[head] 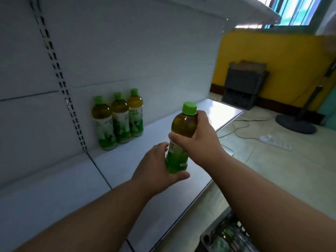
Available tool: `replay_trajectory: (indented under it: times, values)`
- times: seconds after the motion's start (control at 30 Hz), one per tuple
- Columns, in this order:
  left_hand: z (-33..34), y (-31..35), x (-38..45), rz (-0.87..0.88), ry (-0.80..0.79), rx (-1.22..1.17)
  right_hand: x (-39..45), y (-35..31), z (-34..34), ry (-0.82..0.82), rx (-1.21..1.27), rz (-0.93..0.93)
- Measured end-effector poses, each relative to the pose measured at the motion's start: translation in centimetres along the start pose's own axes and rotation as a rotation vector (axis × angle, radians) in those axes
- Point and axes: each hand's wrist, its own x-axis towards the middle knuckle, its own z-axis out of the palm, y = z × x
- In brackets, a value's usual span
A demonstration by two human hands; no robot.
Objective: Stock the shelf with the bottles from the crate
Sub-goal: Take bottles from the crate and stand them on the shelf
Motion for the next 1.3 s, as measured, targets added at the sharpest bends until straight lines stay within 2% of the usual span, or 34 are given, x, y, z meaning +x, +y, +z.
replay_trajectory:
  times: [0.27,0.43,0.57,0.77,0.97,1.17,1.3]
  values:
    - [1.9,-7.4,9.5,-0.180,-0.062,0.284,9.6,5.9,6.0,-0.079,0.009,-0.006]
    - [2.7,-10.7,12.7,-0.227,0.008,0.391,13.1,8.3,8.5,-0.066,0.065,0.029]
    - [3.9,-12.5,11.5,-0.191,0.082,0.568,11.6,10.2,9.5,-0.087,0.010,0.047]
    - [4.1,-12.9,12.1,-0.250,0.073,0.574,12.1,12.1,11.5,-0.025,-0.088,-0.013]
    - [3.7,-13.0,12.5,-0.321,-0.109,0.595,16.1,11.8,13.2,-0.035,-0.039,0.027]
    - [3.4,-12.7,12.7,-0.353,-0.158,0.632,15.9,13.3,13.7,-0.175,-0.245,0.030]
    - [3.5,-12.6,12.7,-0.359,-0.169,0.639,17.7,13.1,14.8,-0.164,-0.248,0.027]
